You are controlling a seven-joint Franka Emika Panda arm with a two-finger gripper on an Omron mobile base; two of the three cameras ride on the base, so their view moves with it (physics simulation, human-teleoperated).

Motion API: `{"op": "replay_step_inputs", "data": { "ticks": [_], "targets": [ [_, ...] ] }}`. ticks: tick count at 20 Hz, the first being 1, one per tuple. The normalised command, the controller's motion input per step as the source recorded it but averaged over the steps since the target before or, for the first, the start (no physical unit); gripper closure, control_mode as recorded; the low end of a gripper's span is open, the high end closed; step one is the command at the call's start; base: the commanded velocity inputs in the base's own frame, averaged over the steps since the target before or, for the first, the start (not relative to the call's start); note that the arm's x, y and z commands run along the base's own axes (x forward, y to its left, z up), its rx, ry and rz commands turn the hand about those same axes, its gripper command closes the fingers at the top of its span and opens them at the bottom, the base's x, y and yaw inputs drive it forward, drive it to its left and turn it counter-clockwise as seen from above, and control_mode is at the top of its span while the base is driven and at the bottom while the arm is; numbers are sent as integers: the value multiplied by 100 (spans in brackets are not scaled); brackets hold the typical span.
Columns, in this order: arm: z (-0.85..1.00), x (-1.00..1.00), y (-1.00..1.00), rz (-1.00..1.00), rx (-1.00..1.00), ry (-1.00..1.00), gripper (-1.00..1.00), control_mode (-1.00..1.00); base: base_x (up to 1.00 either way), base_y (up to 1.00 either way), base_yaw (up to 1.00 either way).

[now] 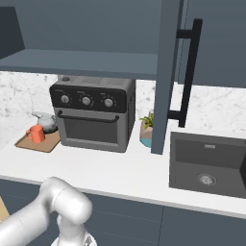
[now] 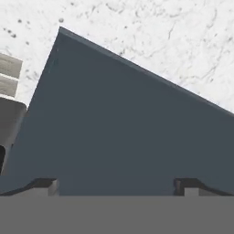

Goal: Pick the kettle from the counter and place it on the tray. Then pick the mug from the cabinet and place it on the tray. Then close the cabinet doors.

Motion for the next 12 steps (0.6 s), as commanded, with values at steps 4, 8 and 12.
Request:
{"op": "replay_step_inputs", "data": {
  "ticks": [4,8,12],
  "targets": [
    [48,0,-83,0,12,17,-100,-100,0,0,0],
    [43,5,-89,2,8,25,-100,-100,0,0,0],
    [27,18,-88,6,3,29,-100,-100,0,0,0]
  ]
}}
